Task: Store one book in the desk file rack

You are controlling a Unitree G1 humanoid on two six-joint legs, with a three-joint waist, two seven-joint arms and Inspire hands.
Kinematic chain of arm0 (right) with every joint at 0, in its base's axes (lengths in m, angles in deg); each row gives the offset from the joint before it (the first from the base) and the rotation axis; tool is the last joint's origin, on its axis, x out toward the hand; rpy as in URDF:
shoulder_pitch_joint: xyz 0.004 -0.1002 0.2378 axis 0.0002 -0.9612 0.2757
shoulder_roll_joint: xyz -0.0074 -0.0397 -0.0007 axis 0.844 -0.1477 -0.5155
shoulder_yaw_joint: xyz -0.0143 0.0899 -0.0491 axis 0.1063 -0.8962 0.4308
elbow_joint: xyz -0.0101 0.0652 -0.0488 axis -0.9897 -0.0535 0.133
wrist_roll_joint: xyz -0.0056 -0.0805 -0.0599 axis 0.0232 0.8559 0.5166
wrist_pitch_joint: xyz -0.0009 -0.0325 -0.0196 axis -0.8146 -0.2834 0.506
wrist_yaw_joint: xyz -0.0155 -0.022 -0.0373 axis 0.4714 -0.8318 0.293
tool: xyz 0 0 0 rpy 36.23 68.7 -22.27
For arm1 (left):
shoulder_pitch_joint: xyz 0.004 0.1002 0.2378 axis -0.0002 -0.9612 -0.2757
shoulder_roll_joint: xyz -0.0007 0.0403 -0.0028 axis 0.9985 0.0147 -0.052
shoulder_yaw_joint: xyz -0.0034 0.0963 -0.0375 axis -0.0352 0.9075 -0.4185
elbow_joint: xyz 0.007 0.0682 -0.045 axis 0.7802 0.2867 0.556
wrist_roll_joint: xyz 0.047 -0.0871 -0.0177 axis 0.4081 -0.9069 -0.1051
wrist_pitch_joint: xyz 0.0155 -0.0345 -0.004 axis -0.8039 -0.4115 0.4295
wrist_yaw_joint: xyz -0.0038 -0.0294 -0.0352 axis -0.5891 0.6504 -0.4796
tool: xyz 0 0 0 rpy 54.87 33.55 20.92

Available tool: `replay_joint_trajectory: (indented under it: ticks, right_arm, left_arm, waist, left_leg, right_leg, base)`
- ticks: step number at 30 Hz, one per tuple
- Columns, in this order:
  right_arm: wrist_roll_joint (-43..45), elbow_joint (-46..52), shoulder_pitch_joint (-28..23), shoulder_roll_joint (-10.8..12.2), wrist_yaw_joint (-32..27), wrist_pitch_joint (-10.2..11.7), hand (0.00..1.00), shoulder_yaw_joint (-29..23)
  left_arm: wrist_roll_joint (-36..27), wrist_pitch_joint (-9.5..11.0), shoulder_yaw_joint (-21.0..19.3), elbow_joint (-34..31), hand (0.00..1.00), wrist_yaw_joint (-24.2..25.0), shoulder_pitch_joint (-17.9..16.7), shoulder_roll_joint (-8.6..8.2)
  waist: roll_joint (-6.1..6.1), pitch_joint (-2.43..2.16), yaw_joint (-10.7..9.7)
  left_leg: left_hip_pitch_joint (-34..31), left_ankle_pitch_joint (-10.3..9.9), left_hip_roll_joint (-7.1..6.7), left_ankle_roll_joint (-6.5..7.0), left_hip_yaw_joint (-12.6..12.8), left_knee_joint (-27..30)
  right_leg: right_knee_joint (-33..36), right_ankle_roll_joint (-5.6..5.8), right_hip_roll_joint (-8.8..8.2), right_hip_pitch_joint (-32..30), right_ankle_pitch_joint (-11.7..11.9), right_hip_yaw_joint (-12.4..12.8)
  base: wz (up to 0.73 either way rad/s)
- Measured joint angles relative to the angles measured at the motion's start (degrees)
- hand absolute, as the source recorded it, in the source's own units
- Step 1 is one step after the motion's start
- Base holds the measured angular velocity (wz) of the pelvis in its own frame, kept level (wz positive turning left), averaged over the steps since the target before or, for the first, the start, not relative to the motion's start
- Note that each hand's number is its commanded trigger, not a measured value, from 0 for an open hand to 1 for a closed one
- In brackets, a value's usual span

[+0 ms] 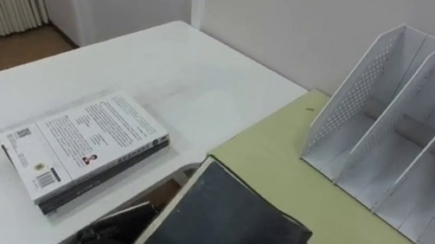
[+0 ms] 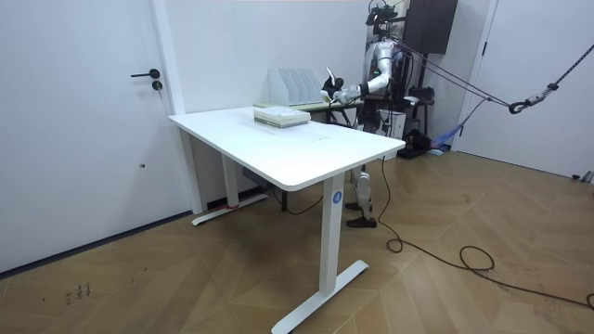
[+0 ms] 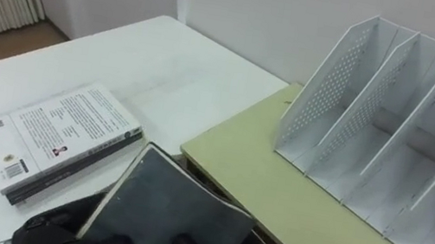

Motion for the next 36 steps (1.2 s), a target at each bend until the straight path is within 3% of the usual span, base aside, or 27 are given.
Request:
replay_joint_trajectory:
  ticks: [10, 11, 12, 18, 22, 25, 29, 32, 34, 36]
  right_arm:
    - [0.01, -0.23, 0.00, -0.01, 0.00, -0.03, 1.00, 0.21]
    - [0.03, -0.23, 0.00, -0.02, 0.00, -0.03, 1.00, 0.21]
    - [0.03, -0.23, 0.00, -0.02, 0.00, -0.03, 1.00, 0.21]
    - [2.58, -0.76, -0.47, -0.09, -0.05, 0.10, 1.00, -0.37]
    - [6.43, -1.40, -0.58, -2.33, -0.35, 0.11, 1.00, -0.64]
    - [9.12, -1.32, -0.59, -2.37, -1.15, 0.06, 1.00, -1.44]
    - [9.53, -0.93, -0.55, -2.33, -4.33, 0.06, 1.00, -3.93]
    - [9.54, -0.65, -0.39, -2.18, -7.56, 0.15, 1.00, -5.48]
    - [9.52, -0.49, 0.71, -2.18, -10.48, 0.56, 1.00, -5.76]
    - [9.52, 0.22, 2.10, -2.17, -12.81, 0.64, 1.00, -5.86]
  left_arm:
    - [0.00, -0.87, 0.00, 0.10, 1.00, 0.09, 0.00, 0.10]
    - [0.00, -0.87, 0.00, 0.10, 0.68, 0.09, 0.00, 0.11]
    - [0.00, -0.87, 0.00, 0.11, 0.00, 0.09, 0.00, 0.12]
    - [0.07, -0.77, -0.26, 1.29, 0.00, -0.79, -0.01, 0.44]
    - [0.16, -0.30, -1.60, 3.09, 0.00, -3.82, -0.02, 1.31]
    - [1.54, -0.11, -2.70, 4.13, 0.00, -5.21, -0.35, 1.23]
    - [7.94, 0.57, -3.36, 6.45, 0.00, -7.55, -0.41, 0.73]
    - [13.88, 1.10, -3.64, 10.04, 0.00, -9.94, -1.11, -0.77]
    - [16.50, 1.74, -3.20, 11.07, 0.00, -12.33, -3.10, -1.29]
    - [17.46, 2.09, -2.00, 11.36, 0.00, -13.47, -4.26, -1.50]
  waist:
    - [0.17, 0.14, 0.54]
    - [0.17, 0.14, 0.53]
    - [0.19, 0.14, 0.51]
    - [0.34, 0.17, 0.46]
    - [0.25, 0.22, 0.08]
    - [0.09, 0.31, 0.00]
    - [0.09, 0.30, -0.22]
    - [-0.20, 0.36, -0.23]
    - [-1.06, 0.84, -1.80]
    - [-1.59, 0.93, -2.73]
  left_leg:
    - [-0.13, -0.01, 0.01, -0.02, 0.00, -0.05]
    - [-0.13, -0.01, 0.01, -0.02, 0.00, -0.04]
    - [-0.12, -0.01, 0.02, -0.02, 0.00, -0.04]
    - [0.08, -0.02, 0.00, -0.03, 0.00, -0.12]
    - [0.09, -0.01, -0.09, -0.02, -0.08, -0.13]
    - [0.86, -0.02, -0.05, -0.03, -0.08, -0.32]
    - [1.04, -0.01, -0.12, -0.02, -0.12, -0.64]
    - [1.33, 0.02, -0.21, -0.02, -0.09, -0.97]
    - [1.19, 0.02, -0.26, -0.03, -0.08, -1.05]
    - [0.91, 0.01, -0.28, -0.03, -0.09, -1.10]
  right_leg:
    - [-0.10, -0.01, -0.03, -0.04, -0.01, -0.22]
    - [-0.10, -0.01, -0.03, -0.03, -0.01, -0.25]
    - [-0.10, -0.01, -0.04, -0.02, -0.01, -0.29]
    - [-0.10, -0.01, -0.01, 0.23, -0.01, -0.38]
    - [-0.30, 0.00, -0.04, 0.29, -0.01, -0.37]
    - [-0.99, 0.03, 0.11, 0.95, 0.04, -0.18]
    - [-0.82, 0.03, 0.14, 1.15, 0.02, -0.10]
    - [-0.72, 0.04, 0.09, 1.13, 0.02, 0.09]
    - [-0.87, 0.07, 0.12, 0.80, -0.05, -0.01]
    - [-0.99, 0.07, 0.44, 0.85, -0.04, -0.23]
  base:
    - [0.00]
    - [0.00]
    - [0.00]
    - [0.00]
    - [0.00]
    - [0.01]
    - [0.00]
    - [0.00]
    - [0.00]
    - [0.00]
